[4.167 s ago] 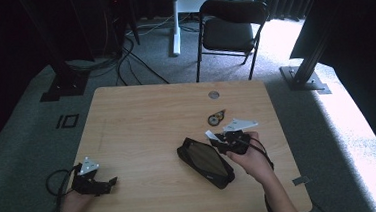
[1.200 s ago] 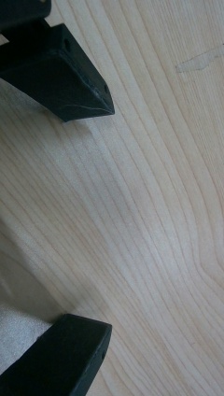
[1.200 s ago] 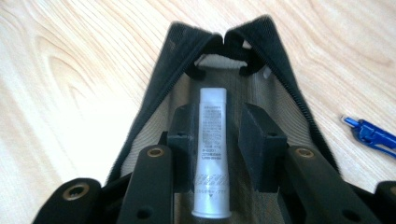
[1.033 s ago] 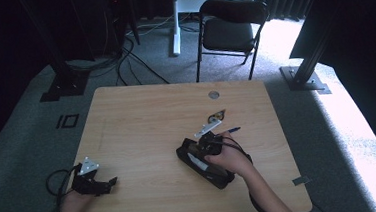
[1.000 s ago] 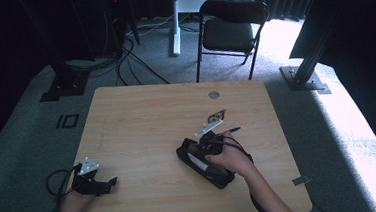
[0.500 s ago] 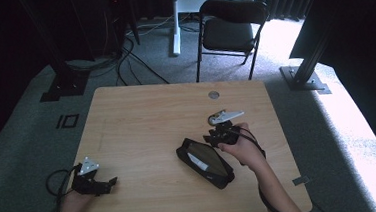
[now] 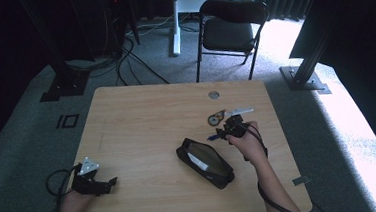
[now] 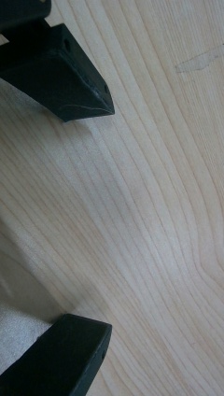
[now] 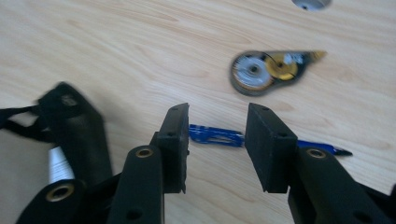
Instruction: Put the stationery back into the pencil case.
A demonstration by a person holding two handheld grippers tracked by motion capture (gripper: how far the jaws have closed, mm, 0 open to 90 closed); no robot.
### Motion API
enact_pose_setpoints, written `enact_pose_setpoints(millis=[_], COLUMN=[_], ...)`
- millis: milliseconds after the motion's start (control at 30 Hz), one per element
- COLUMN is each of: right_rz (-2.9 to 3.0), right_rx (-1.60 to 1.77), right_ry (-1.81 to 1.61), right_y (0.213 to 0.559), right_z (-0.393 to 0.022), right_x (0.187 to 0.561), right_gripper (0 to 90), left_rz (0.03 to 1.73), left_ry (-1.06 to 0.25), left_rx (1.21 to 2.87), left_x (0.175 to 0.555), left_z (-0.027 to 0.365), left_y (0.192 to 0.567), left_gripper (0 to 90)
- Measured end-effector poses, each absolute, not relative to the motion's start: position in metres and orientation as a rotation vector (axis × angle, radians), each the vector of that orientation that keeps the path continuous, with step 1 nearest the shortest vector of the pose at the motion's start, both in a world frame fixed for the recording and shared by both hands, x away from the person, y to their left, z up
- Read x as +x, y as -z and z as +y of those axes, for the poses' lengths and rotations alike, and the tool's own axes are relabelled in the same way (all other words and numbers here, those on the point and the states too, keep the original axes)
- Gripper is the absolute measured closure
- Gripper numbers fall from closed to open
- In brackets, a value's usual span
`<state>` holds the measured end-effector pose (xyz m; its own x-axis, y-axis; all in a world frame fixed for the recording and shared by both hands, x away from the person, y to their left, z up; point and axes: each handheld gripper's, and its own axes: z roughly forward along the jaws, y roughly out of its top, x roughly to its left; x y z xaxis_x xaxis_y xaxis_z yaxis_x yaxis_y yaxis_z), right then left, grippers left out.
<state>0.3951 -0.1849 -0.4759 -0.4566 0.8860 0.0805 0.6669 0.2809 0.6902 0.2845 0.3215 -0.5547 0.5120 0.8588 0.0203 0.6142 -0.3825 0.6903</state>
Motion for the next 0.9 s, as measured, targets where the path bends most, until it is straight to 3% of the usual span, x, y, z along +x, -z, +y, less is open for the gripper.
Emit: enact_pose_setpoints(millis=[333,900], right_rz=[2.066,1.925], right_rx=[1.662,1.912], right_ry=[-0.952,-0.899], right_y=[0.498,0.526], right_z=[-0.193,-0.193], right_x=[0.415,0.434], right_gripper=[48.3,45.3], left_rz=[1.197,1.197], left_ry=[-0.506,-0.506], left_rx=[2.128,2.128], left_x=[0.284,0.284], left_z=[0.322,0.322], left_y=[0.555,0.555], left_gripper=[0.6,0.6])
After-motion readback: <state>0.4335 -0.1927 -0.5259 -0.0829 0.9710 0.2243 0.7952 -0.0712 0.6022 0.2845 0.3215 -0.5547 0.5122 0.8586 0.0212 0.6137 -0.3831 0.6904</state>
